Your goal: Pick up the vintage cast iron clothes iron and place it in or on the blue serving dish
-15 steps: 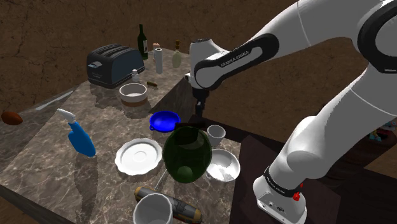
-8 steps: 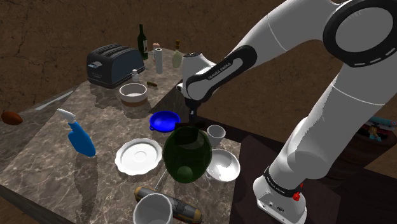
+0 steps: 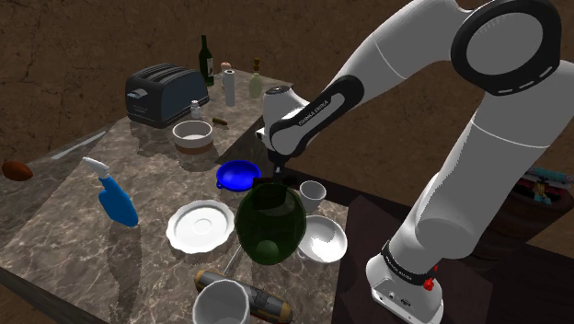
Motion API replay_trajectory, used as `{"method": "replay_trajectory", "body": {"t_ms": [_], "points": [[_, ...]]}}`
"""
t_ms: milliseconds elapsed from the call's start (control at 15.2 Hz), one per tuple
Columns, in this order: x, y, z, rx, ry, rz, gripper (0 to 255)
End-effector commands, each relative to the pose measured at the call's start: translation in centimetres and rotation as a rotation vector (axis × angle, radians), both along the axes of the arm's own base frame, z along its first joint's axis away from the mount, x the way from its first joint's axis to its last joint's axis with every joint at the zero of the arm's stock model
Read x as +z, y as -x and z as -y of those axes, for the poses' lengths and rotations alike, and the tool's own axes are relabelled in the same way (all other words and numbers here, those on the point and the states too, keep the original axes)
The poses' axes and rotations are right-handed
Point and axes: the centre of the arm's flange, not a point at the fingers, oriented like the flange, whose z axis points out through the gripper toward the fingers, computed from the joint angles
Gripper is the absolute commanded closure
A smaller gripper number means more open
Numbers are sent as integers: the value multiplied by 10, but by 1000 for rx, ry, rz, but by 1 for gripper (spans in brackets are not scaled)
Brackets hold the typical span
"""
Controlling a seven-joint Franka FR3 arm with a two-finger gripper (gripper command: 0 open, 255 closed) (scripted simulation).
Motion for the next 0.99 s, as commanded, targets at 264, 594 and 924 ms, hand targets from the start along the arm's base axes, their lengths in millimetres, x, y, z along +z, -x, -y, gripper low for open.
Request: {"method": "replay_trajectory", "body": {"t_ms": [264, 594, 924], "points": [[0, 0, 0, 0, 0, 0, 255], [0, 0, 0, 0, 0, 0, 255], [5, 0, 0, 0, 0, 0, 255]]}}
